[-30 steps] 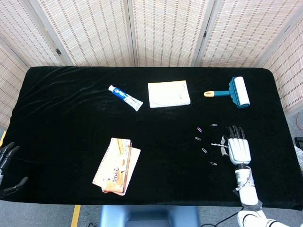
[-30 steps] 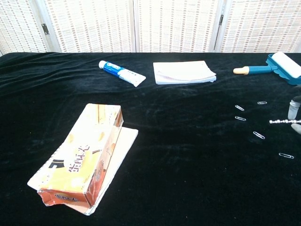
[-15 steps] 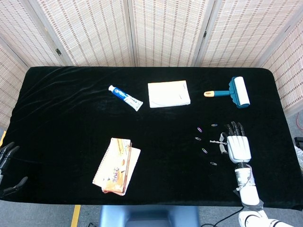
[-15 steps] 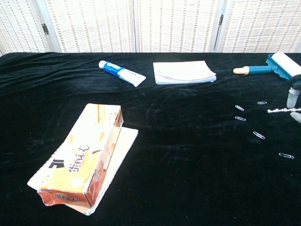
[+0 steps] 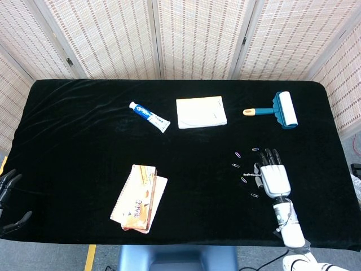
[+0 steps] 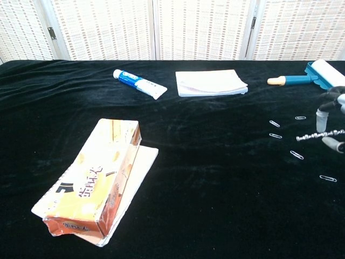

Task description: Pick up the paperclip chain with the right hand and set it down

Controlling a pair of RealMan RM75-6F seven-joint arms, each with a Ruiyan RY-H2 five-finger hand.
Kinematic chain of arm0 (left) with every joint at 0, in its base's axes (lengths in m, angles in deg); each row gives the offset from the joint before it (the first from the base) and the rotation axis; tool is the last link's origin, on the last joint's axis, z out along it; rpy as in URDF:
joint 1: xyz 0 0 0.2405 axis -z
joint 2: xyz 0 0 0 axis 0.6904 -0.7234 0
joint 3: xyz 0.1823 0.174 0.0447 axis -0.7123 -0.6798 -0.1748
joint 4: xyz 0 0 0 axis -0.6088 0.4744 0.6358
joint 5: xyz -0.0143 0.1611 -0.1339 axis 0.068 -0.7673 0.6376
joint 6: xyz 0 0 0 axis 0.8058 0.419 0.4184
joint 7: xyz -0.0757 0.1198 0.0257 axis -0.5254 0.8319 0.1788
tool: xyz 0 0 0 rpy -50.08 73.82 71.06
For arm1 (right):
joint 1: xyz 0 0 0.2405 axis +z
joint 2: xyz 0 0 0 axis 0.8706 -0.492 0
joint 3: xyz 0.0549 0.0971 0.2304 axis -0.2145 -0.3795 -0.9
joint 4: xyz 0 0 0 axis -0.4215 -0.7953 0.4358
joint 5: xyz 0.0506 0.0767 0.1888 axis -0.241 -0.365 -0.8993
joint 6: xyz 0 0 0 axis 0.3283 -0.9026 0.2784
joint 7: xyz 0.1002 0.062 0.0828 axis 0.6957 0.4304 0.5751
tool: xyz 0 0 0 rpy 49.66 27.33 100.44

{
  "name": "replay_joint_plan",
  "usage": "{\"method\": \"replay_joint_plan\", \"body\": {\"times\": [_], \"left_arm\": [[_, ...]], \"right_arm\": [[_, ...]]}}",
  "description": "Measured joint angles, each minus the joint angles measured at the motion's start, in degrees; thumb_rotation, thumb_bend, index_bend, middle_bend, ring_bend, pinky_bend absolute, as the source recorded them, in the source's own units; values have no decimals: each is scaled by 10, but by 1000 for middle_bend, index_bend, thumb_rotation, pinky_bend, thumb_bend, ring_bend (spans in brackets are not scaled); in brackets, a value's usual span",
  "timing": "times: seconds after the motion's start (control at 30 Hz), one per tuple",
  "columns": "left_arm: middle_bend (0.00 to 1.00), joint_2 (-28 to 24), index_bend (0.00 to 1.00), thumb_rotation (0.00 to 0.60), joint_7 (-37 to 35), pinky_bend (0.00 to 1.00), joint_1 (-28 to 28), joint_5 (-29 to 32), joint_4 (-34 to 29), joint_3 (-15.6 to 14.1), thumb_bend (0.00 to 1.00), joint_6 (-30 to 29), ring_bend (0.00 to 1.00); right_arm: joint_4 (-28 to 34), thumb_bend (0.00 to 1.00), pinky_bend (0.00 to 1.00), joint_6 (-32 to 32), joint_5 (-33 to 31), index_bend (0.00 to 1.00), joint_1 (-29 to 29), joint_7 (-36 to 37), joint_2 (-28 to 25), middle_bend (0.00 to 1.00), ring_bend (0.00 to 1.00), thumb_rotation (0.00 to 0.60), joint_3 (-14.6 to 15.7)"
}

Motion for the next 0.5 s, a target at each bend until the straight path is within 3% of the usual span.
{"method": "replay_joint_plan", "body": {"times": [0.5], "left_arm": [[5, 0, 0, 600, 3, 0, 0, 0, -1, 0, 315, 2, 12]], "right_arm": [[-12, 451, 0, 11, -13, 930, -1, -20, 10, 201, 46, 600, 14]]}}
